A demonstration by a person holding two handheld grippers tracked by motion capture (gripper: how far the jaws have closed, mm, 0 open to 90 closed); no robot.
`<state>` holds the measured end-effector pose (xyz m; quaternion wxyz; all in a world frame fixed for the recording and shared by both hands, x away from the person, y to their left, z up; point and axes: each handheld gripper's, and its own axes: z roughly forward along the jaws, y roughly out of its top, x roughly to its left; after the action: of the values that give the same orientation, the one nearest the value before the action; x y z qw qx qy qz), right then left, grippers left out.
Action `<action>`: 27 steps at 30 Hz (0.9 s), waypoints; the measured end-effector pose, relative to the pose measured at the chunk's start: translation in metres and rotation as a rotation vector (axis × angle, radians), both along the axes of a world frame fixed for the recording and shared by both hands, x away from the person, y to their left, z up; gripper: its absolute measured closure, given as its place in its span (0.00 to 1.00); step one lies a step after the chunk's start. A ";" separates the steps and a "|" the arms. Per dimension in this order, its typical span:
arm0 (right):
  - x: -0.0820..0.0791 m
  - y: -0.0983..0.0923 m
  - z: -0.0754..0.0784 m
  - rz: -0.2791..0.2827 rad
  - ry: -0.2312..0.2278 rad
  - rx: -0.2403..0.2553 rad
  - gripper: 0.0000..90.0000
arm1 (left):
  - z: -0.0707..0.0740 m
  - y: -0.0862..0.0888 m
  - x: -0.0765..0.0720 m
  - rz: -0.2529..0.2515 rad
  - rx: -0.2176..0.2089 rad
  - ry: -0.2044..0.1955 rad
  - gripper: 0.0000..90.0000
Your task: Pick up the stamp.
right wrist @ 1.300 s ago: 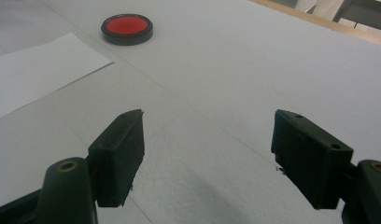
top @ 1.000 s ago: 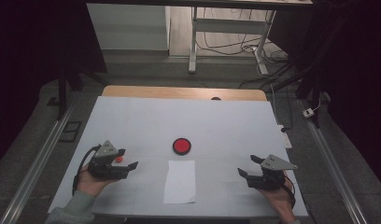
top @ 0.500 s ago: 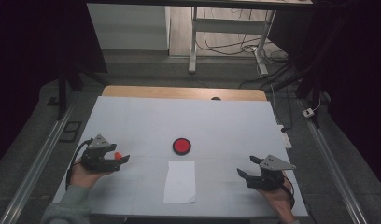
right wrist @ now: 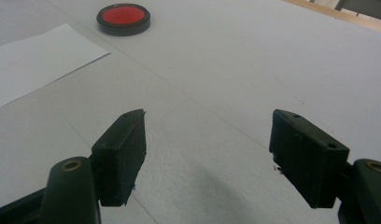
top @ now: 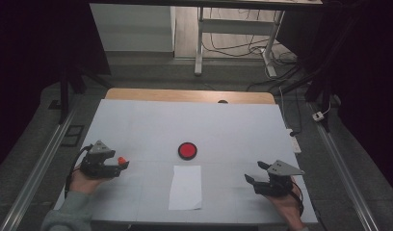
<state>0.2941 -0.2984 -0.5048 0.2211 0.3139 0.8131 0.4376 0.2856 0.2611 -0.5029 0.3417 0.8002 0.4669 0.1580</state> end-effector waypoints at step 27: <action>0.001 0.001 -0.002 -0.010 0.010 -0.014 0.31 | -0.023 0.003 0.013 -0.004 0.022 -0.006 0.56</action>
<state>0.2952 -0.2977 -0.5067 0.2214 0.3186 0.8157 0.4291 0.2991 0.2644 -0.5259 0.3344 0.8043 0.4626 0.1652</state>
